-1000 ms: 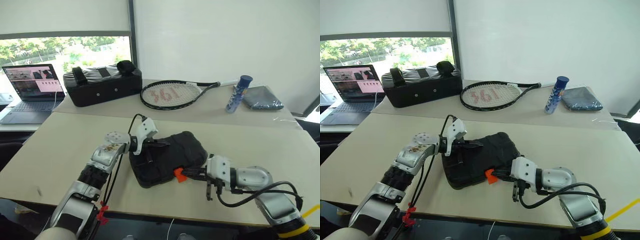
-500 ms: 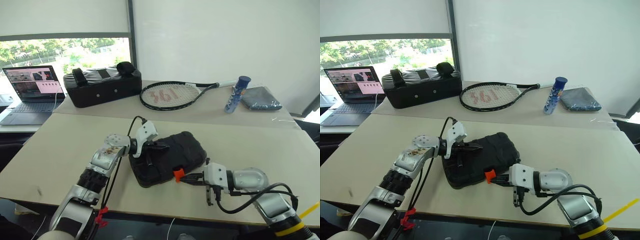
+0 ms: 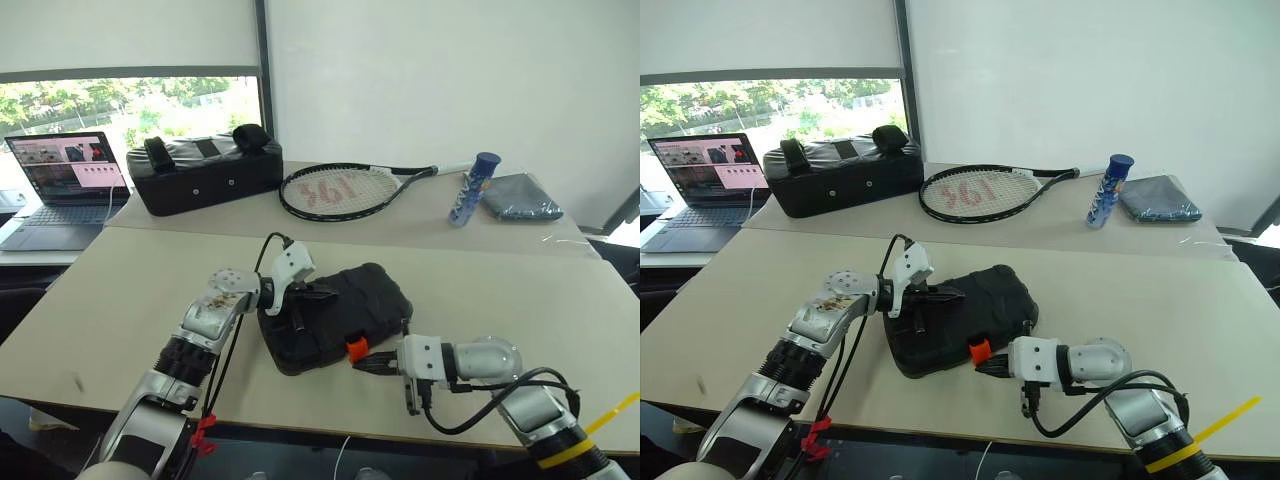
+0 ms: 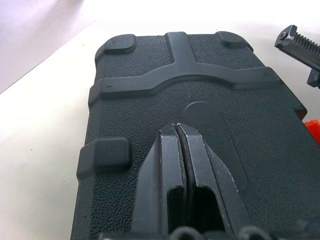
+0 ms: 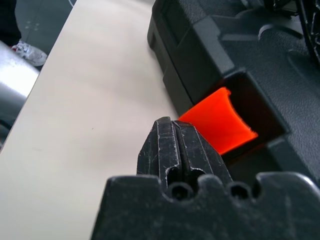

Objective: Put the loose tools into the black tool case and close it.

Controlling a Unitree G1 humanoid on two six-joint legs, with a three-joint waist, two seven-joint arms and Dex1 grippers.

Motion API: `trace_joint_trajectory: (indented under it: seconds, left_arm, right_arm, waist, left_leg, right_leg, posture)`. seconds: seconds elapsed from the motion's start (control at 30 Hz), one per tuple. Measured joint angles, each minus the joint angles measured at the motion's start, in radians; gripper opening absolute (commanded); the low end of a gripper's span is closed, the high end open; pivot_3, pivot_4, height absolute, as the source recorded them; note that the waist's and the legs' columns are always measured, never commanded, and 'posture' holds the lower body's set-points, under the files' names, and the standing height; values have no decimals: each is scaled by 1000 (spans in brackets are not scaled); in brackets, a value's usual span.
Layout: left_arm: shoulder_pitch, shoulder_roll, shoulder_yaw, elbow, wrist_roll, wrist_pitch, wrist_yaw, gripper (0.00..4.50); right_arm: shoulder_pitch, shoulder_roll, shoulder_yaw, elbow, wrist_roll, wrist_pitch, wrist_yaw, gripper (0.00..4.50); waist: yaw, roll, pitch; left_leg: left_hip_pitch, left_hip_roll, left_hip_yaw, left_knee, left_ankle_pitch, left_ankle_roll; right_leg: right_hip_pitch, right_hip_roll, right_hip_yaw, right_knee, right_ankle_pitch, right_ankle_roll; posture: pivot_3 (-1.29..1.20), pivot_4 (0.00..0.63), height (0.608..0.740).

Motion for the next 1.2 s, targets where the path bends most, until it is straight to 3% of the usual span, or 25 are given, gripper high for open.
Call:
trace_joint_trajectory:
  seconds: [0.5,1.2]
  left_arm:
    - [4,0,-4,4,14,48,25,90]
    - [19,0,-4,0,35,82,70,90]
  right_arm:
    - [-37,47,2,119,-53,5,-30,0]
    - [-46,118,2,108,-60,97,-40,0]
  waist:
    - [-11,0,0]
    - [-26,1,-4]
  left_leg:
    - [10,0,0,0,0,0]
    - [16,0,0,0,0,0]
  right_leg:
    - [9,0,0,0,-4,7]
    - [13,2,3,0,-4,7]
  posture:
    - [0,150,740]
    - [0,150,740]
